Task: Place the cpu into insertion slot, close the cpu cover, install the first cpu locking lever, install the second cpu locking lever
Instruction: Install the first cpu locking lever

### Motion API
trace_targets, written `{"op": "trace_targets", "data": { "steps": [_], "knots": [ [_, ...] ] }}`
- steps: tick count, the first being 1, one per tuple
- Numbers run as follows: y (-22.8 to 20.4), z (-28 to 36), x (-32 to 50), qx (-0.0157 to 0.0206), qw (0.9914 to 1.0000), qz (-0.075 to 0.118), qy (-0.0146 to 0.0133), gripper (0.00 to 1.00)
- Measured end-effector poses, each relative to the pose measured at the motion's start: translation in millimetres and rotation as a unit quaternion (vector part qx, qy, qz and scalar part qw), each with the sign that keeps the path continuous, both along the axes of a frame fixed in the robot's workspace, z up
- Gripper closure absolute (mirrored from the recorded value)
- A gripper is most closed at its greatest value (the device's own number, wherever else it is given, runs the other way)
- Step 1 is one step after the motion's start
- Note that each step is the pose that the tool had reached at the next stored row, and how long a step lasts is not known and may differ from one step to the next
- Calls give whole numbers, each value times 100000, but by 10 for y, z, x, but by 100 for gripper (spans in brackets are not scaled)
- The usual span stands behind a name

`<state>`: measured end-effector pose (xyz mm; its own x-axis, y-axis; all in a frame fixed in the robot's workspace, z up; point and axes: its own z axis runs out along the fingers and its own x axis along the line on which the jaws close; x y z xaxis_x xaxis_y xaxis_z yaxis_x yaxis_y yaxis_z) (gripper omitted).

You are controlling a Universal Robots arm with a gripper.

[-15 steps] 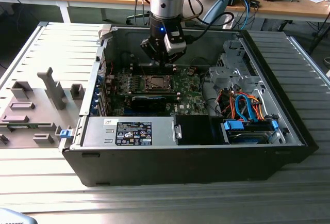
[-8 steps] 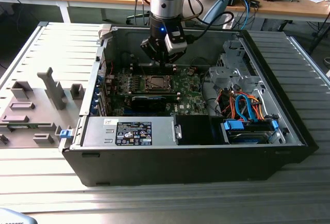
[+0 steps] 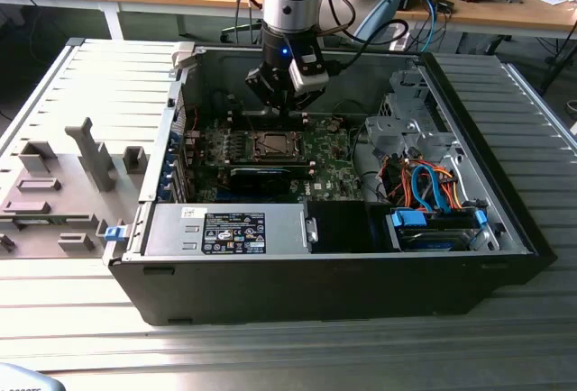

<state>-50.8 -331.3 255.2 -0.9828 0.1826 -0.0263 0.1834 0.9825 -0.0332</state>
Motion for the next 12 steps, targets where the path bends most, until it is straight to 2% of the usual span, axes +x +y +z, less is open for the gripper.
{"op": "trace_targets", "data": {
  "steps": [12],
  "knots": [
    [-4,0,0,-2,99972,2367,3,89]
  ]
}}
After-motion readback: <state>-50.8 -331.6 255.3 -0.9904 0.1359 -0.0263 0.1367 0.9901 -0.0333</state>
